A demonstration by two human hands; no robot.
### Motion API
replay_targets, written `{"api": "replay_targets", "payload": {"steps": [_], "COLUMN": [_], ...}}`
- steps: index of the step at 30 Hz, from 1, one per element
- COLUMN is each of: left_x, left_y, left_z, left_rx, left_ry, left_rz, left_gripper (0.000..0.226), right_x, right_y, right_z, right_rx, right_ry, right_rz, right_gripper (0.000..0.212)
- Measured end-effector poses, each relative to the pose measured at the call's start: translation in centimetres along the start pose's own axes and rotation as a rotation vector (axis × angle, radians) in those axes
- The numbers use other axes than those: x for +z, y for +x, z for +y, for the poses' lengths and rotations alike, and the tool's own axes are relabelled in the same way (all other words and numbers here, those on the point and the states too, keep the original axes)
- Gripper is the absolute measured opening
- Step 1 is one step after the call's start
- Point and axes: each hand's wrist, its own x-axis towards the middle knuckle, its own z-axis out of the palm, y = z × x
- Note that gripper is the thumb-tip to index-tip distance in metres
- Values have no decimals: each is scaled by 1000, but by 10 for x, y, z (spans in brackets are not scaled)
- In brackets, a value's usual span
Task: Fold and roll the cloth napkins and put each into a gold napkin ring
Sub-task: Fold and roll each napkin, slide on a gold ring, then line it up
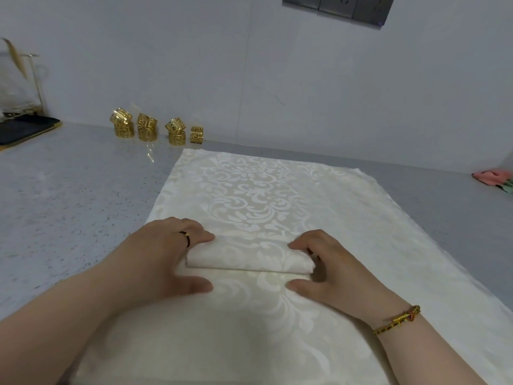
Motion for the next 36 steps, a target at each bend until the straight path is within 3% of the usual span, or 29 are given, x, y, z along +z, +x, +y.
{"api": "replay_targets", "payload": {"steps": [4, 7, 10, 14, 17, 23, 25, 28, 31, 33, 36], "left_x": [6, 6, -2, -4, 1, 3, 8, 9, 9, 11, 18], "left_y": [4, 6, 2, -1, 2, 10, 12, 13, 13, 12, 11], "left_z": [-4, -2, 4, 4, 5, 14, 15, 15, 10, 10, 7], "left_rx": [-9, 1, -99, -280, -356, -430, -432, -290, 2, 146, 201], "left_ry": [-18, -49, -160, -455, -552, -473, -339, -81, -4, 26, 49], "left_rz": [92, 157, 80, 118, 109, 183, 218, 340, 393, 291, 182], "left_gripper": [87, 66, 31, 31, 21, 2, 24, 61, 41, 35, 38], "right_x": [2, 2, -2, -6, -4, 1, 1, -3, -6, -7, -7], "right_y": [4, 2, -1, -2, -1, 8, 12, 18, 25, 30, 34], "right_z": [-1, -1, -4, -11, -9, -8, -11, -15, -15, -13, -10], "right_rx": [32, 69, 137, 177, 203, 336, 371, 419, 465, 485, 488], "right_ry": [-45, 18, 185, 368, 419, 487, 459, 363, 187, 86, 46], "right_rz": [59, 82, 128, 139, 151, 204, 194, 132, 60, 11, 3], "right_gripper": [48, 32, 25, 3, 12, 9, 13, 13, 20, 29, 32]}}
